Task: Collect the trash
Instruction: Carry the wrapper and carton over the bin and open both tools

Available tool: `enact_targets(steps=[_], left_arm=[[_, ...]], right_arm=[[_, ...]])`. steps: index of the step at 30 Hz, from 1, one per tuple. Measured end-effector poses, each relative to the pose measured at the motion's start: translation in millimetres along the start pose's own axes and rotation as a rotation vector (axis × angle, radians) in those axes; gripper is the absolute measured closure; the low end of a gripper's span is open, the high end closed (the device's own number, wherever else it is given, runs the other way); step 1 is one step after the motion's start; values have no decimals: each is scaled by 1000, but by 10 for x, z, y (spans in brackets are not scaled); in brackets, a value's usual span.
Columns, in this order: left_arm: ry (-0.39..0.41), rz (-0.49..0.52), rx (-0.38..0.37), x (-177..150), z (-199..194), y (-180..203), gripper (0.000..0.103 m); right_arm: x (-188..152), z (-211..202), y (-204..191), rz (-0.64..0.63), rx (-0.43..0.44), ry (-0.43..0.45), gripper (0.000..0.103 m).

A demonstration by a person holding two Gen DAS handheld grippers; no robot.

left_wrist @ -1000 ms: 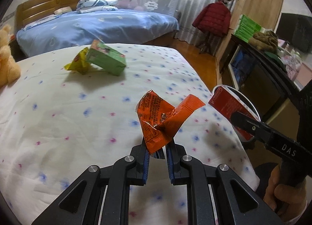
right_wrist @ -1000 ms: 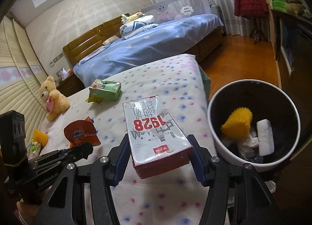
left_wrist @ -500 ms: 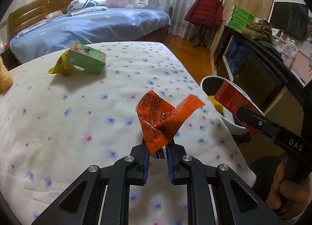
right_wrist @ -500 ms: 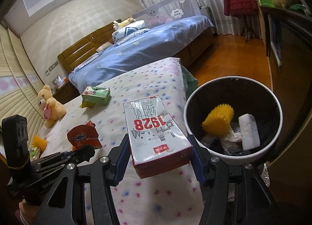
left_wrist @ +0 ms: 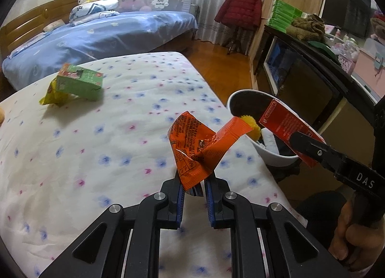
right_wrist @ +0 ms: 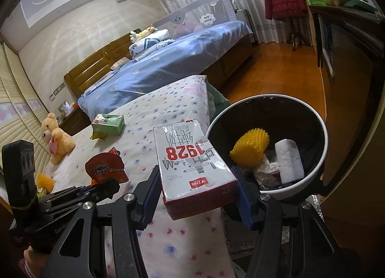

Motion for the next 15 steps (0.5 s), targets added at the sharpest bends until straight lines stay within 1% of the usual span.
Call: enact_targets(steps=[15], left_arm=[[-5, 67, -27, 143, 144, 292, 89]], right_arm=[[94, -65, 223, 31, -36, 19, 47]])
Point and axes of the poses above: each gripper's, at about its wrist camera, not at the fingertips, and z roughly the way its jaws point, y to its right, x to its top, the point moved 6 cm from there along z, roughly the way its jaws point, and after that the axes turned 5 degrees about z, right-handed, at the moved point
